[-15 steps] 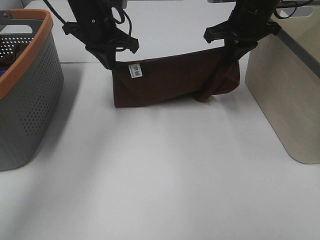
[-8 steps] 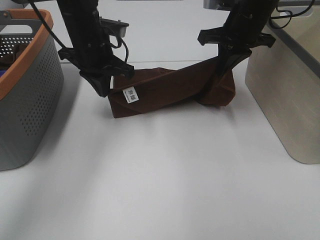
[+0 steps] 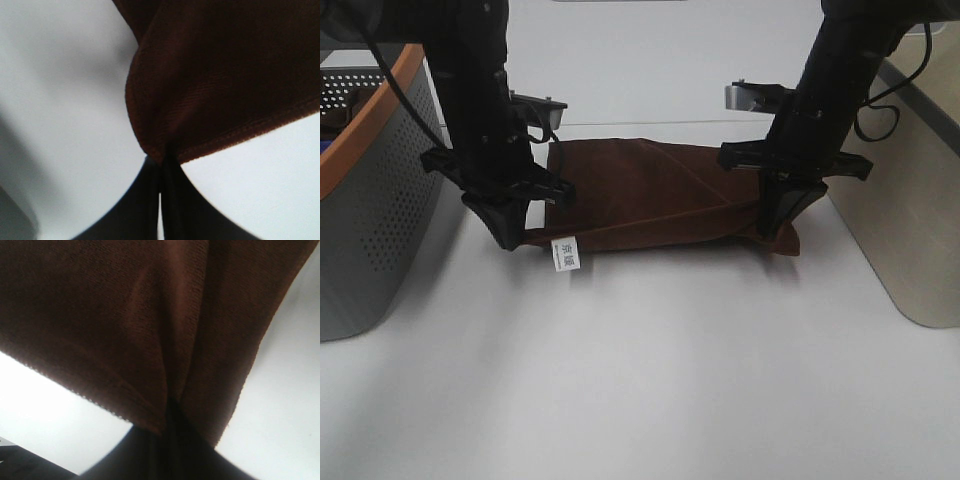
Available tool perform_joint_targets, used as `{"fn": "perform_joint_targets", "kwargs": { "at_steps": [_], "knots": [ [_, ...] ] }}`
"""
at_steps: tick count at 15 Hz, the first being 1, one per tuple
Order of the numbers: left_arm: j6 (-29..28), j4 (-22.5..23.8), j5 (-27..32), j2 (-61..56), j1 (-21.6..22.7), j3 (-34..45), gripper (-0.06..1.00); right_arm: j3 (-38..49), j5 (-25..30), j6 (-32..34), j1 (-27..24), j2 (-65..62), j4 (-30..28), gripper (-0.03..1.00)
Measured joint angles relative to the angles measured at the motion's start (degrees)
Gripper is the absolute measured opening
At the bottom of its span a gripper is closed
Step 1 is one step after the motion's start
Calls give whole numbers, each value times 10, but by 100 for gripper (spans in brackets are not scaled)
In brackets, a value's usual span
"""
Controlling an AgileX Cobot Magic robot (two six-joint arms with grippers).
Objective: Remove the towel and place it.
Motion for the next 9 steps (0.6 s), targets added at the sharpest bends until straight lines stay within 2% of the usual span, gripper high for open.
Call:
{"fn": "perform_joint_targets", "kwargs": {
  "at_steps": [6,8,9],
  "knots": [
    [-9,-2,-1,0,-4,19,0,51,-1,0,2,0,13,1],
    [-11,4,4,0,-4,21,0,52,-1,0,2,0,2,10],
    [-11,6,6,0,-4,22,0,52,0,0,1,0,-4,20]
  ]
}}
